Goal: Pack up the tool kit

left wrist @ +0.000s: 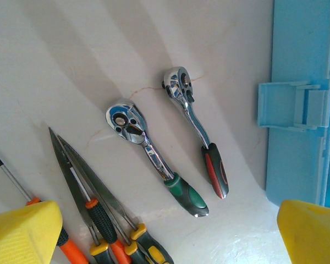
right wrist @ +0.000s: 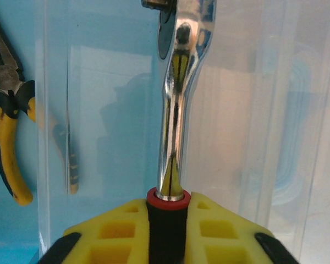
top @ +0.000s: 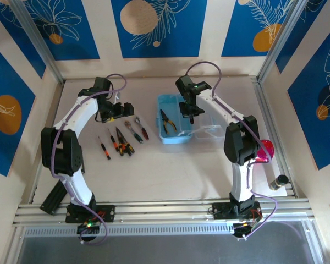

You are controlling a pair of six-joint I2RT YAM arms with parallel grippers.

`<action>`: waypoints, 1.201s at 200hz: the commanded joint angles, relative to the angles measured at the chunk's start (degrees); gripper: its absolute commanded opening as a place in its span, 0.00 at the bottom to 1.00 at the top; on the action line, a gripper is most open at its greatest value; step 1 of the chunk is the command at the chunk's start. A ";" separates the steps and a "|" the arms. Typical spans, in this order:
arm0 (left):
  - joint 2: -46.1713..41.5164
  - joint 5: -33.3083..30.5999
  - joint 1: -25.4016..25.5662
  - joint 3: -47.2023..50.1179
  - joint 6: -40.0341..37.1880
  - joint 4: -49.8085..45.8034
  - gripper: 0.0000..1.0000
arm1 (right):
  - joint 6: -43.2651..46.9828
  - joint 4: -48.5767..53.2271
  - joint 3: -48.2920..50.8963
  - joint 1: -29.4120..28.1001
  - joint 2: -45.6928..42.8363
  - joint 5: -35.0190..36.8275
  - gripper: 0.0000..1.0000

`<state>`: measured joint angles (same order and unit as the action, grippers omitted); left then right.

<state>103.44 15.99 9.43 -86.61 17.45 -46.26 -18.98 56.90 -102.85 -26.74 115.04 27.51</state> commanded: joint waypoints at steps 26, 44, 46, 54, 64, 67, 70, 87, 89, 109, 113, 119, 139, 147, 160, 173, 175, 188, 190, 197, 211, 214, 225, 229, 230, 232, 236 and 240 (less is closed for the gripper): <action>-1.92 -0.87 0.13 1.00 -1.27 -1.28 1.00 | -0.42 1.80 -2.21 0.02 0.81 3.37 0.44; -1.98 -0.87 0.13 1.59 -1.25 -1.31 1.00 | -0.13 2.33 -2.75 -0.24 0.08 3.40 0.55; -2.00 -0.94 0.14 1.68 -1.27 -1.29 1.00 | -0.05 2.40 -2.90 -0.24 -0.02 3.31 0.57; -2.01 -0.96 0.15 2.09 -1.20 -1.18 1.00 | 0.08 2.74 -3.23 -0.40 -0.45 3.04 0.62; -2.02 -0.96 0.06 2.63 -1.11 -1.29 1.00 | 0.33 3.03 -3.71 -0.72 -1.12 2.77 0.70; -2.12 -1.02 0.14 2.87 -1.15 -1.29 1.00 | 0.51 3.04 -3.92 -0.81 -1.28 2.53 0.73; -2.18 -1.11 0.08 3.09 -1.12 -1.29 1.00 | 0.64 3.06 -4.07 -0.92 -1.53 2.30 0.76; -2.34 -2.24 0.12 4.54 -0.96 -1.44 1.00 | 1.70 3.07 -4.77 -1.77 -3.07 0.55 0.95; -2.42 -2.33 0.14 4.70 -0.92 -1.46 1.00 | 1.92 3.00 -4.81 -1.85 -3.31 0.16 0.97; -2.63 -4.46 0.06 6.58 -0.40 -1.79 1.00 | 3.77 1.11 -4.26 -2.67 -5.90 -5.65 0.99; -2.64 -4.94 0.06 7.04 -0.33 -1.86 1.00 | 3.97 0.59 -3.99 -2.82 -6.43 -7.04 0.99; -2.65 -5.65 0.07 7.64 -0.07 -1.98 1.00 | 4.41 -0.33 -3.53 -2.96 -7.16 -9.35 0.99; -3.04 -8.77 0.14 9.93 0.76 -2.26 0.98 | 5.25 -2.83 -1.81 -3.70 -8.93 -14.50 0.99; -3.10 -9.99 0.13 10.91 1.27 -2.18 0.96 | 5.59 -3.41 -1.29 -4.05 -9.13 -15.67 0.99; -3.06 -11.74 0.06 12.33 1.98 -1.87 0.89 | 5.95 -3.90 -0.66 -4.61 -8.99 -16.51 0.99; -2.87 -12.77 -0.10 13.87 2.72 -0.64 0.82 | 6.15 -4.08 -0.32 -4.96 -8.55 -17.20 0.99; -2.77 -12.88 -0.11 14.09 2.75 -0.38 0.80 | 6.22 -4.08 -0.26 -4.98 -8.40 -17.28 0.99; -2.07 -12.85 -0.46 15.11 3.49 1.00 0.72 | 6.19 -4.08 -0.12 -5.23 -7.78 -17.94 0.99; -1.92 -12.83 -0.53 15.23 3.58 1.17 0.70 | 6.20 -4.08 -0.08 -5.20 -7.68 -18.04 0.99; -1.36 -12.86 -0.57 15.43 3.87 1.77 0.65 | 6.24 -4.08 -0.02 -5.33 -7.49 -18.32 0.99; -0.12 -13.14 -0.80 15.79 4.29 2.86 0.57 | 6.25 -4.15 0.09 -5.43 -7.29 -18.54 0.99; 0.15 -13.25 -0.84 15.80 4.43 2.98 0.56 | 6.32 -4.18 0.10 -5.45 -7.29 -18.54 0.99; 1.14 -13.90 -0.86 15.70 4.52 3.27 0.53 | 6.41 -4.25 0.10 -5.47 -7.20 -18.63 0.99; 1.50 -14.17 -0.91 15.64 4.52 3.35 0.52 | 6.41 -4.20 0.10 -5.37 -7.16 -18.63 0.99; 1.63 -14.29 -0.95 15.61 4.52 3.40 0.51 | 6.41 -4.19 0.10 -5.36 -7.18 -18.67 0.99; 1.73 -14.49 -0.94 15.60 4.52 3.51 0.51 | 6.41 -4.20 0.17 -5.34 -7.20 -18.71 0.99; 2.03 -14.77 -0.97 15.47 4.52 3.54 0.50 | 6.54 -4.23 0.19 -5.34 -7.20 -18.67 0.99; 2.38 -15.19 -1.06 15.30 4.52 3.55 0.49 | 6.54 -4.33 0.19 -5.33 -7.20 -18.78 0.99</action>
<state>103.28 3.62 9.02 -71.40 21.15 -43.88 -13.52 53.15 -103.35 -32.03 107.15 10.87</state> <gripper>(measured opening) 0.517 0.992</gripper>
